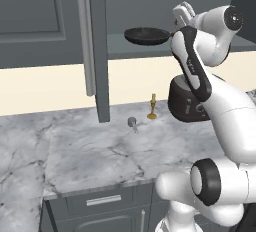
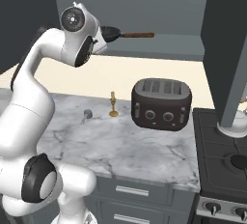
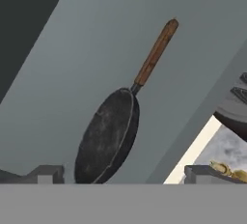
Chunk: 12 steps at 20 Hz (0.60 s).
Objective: Pick the pan from the cabinet and place it on the stove. Then turn on the stove burner for the pan.
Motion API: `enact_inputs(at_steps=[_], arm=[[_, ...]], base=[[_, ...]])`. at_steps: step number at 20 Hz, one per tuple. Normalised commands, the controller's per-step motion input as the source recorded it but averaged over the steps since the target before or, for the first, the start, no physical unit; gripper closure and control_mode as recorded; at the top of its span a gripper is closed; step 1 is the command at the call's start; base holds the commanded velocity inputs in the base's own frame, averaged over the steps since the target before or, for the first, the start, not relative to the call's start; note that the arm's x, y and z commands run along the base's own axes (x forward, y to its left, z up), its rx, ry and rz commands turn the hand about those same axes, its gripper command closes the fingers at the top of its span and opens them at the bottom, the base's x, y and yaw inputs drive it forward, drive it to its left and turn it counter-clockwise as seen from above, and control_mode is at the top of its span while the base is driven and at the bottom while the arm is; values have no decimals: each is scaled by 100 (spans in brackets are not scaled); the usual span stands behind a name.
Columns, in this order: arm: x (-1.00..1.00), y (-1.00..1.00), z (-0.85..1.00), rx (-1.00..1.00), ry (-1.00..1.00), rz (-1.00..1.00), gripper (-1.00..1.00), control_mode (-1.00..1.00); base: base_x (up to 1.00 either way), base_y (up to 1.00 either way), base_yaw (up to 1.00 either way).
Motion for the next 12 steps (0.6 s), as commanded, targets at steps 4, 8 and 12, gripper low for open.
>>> enact_inputs(at_steps=[4, 8, 12], arm=[[5, -20, -3, -1, 1, -7, -100, -100], [16, -20, -9, 0, 2, -3, -100, -100], [33, -21, -14, 0, 3, -2, -100, -100]], base=[[0, 0, 0], [0, 0, 0], [0, 0, 0]])
